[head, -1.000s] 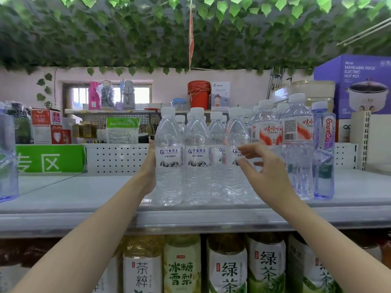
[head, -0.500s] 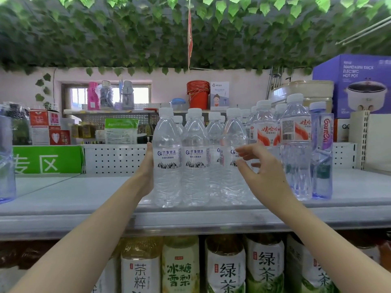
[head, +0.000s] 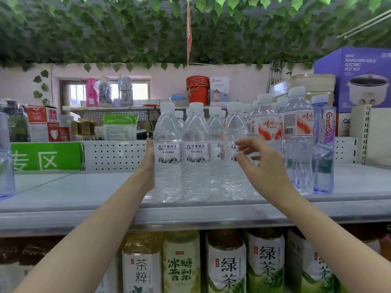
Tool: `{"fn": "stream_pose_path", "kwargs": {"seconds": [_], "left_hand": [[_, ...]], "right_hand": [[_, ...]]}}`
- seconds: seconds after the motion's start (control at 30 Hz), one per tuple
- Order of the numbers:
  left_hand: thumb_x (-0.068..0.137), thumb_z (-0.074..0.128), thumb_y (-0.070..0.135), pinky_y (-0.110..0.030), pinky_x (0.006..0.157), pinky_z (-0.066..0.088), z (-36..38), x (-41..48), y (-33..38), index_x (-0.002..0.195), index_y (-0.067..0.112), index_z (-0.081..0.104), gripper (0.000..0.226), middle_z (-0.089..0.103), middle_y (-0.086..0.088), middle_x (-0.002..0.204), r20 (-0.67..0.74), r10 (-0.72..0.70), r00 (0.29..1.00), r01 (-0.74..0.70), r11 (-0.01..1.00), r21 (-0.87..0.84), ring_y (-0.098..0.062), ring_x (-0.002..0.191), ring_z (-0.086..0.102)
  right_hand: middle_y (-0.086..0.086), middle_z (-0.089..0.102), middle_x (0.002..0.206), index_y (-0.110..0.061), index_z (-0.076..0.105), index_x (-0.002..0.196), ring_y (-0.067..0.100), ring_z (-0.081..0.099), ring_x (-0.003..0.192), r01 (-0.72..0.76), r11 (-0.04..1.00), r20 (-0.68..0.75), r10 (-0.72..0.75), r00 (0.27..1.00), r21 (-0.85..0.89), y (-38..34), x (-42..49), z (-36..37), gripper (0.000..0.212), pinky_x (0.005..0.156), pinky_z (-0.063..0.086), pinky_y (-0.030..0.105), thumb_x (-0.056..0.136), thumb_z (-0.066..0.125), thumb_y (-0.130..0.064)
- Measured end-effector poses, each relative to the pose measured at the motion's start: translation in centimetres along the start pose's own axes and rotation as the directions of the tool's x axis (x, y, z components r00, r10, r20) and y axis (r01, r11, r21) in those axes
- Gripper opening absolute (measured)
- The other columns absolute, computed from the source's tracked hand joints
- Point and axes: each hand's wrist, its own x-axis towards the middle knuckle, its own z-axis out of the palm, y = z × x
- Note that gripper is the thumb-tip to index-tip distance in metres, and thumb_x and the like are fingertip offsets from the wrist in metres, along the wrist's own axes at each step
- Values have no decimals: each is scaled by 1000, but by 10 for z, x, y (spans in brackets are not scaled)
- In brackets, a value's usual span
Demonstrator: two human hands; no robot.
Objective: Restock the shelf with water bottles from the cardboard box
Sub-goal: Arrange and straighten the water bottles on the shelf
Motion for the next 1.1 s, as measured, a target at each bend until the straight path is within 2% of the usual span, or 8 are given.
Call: {"fn": "stream_pose_path", "kwargs": {"seconds": [0.1,0.27,0.43,0.67,0.73,0.83,0.97,1.1], "left_hand": [[83,15,78,-51,100,42,-2,1,-2,113,21,66,82,67,-14,111,15,12,1000,-11,1000,-26,-31,105,62],[90,16,69,-41,80,50,-1,-2,-2,98,23,67,69,68,-8,95,-22,44,999,-44,999,-19,-26,92,63],[89,14,70,-51,106,36,-1,-11,-1,117,21,62,74,60,-13,124,-125,48,991,-57,996,-67,-32,117,54],[97,9,57,-41,112,20,14,-31,-5,123,25,52,59,43,-6,143,-198,183,963,-177,983,45,-23,136,33],[95,9,61,-44,114,13,16,-38,-5,141,24,39,66,32,-5,152,-211,219,953,-205,975,90,-23,141,23],[94,8,62,-45,115,8,16,-42,-6,147,27,27,66,22,-3,156,-202,241,949,-222,969,112,-22,144,15],[94,8,62,-44,115,7,17,-46,-7,148,28,23,65,19,0,157,-186,246,951,-227,967,118,-21,144,13],[94,9,62,-44,115,7,16,-45,-7,149,28,19,65,17,1,157,-196,226,954,-208,972,108,-20,144,12]], "right_hand": [[-10,61,98,-24,59,106,4,57,94,-3,1000,6,3,1000,-7,-2,-1,0,21,80,44,13,89,60,-11],[-8,61,101,-23,60,108,2,57,94,-20,1000,30,20,999,-4,-1,-6,-4,20,77,41,4,90,60,-13],[-16,58,101,-26,57,106,-7,51,92,-77,997,61,77,995,-12,2,-13,-15,21,72,36,-2,91,59,-13],[-7,55,128,-20,51,128,6,48,112,-129,992,87,129,988,-8,3,-17,-23,36,92,39,18,93,57,-16],[-5,45,140,-21,41,138,11,43,125,-158,987,145,155,977,13,4,-19,-21,47,106,36,29,93,55,-16],[-8,25,154,-24,21,148,15,28,140,-240,970,267,224,937,28,5,-26,-12,64,116,26,40,94,54,-21],[-13,8,158,-34,1,150,13,19,144,-251,968,313,242,918,-13,10,-34,-3,78,117,22,40,94,54,-25],[-14,3,158,-39,-6,148,15,18,144,-244,969,308,247,919,-50,9,-36,2,82,117,22,40,94,55,-29]]}}
